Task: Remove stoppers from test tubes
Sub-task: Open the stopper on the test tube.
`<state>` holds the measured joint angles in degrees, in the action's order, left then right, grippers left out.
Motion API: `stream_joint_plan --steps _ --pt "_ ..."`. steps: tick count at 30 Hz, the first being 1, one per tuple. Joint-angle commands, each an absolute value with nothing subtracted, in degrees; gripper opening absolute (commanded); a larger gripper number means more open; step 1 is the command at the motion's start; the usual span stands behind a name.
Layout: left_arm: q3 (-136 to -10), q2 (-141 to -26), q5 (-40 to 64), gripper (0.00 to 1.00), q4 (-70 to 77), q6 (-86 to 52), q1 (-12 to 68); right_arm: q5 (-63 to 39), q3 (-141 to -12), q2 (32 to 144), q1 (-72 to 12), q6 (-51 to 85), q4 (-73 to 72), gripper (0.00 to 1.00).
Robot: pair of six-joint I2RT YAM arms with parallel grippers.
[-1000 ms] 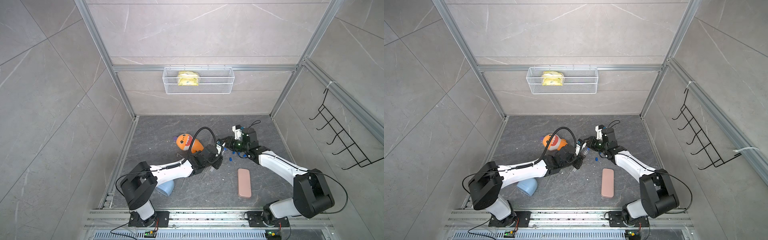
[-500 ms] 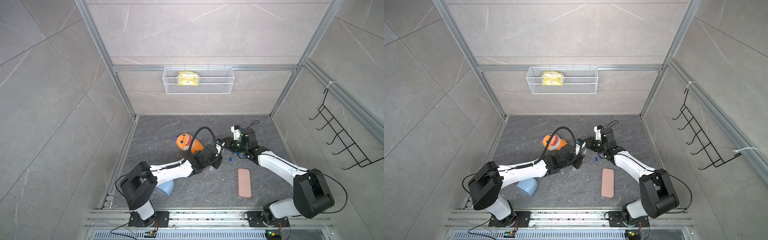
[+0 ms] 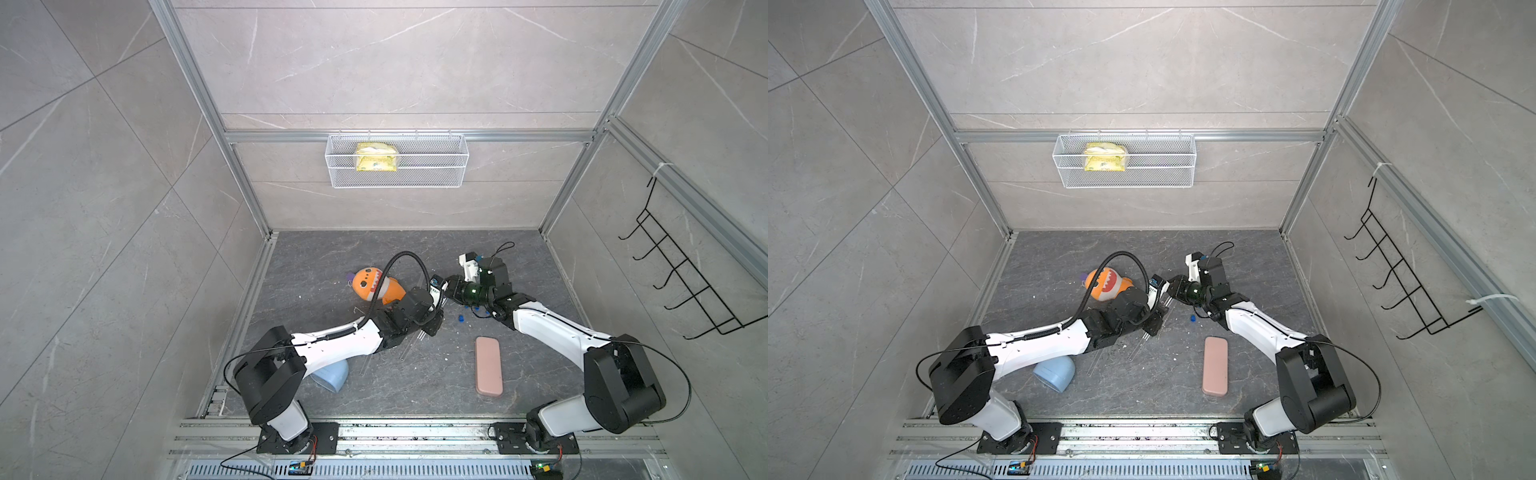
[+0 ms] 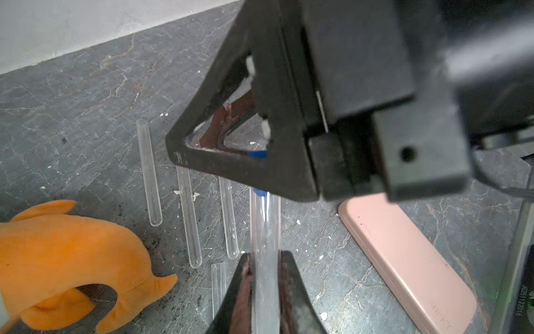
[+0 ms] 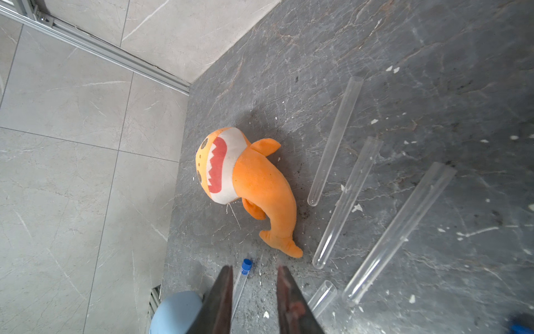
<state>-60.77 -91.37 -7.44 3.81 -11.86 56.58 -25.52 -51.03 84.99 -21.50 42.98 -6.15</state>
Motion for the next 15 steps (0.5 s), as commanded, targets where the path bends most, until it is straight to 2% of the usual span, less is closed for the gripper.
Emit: stream_joint_plan --steps 1,15 --pt "-61.06 -88.32 -8.79 0.00 7.22 -10.99 56.43 -25.59 -51.38 85.87 -21.83 42.75 -5.40 0.28" --pt "-61.26 -89.80 -8.44 0.00 7.36 -11.38 56.41 -25.31 -51.02 84.81 -21.87 43.00 -5.80 0.16"
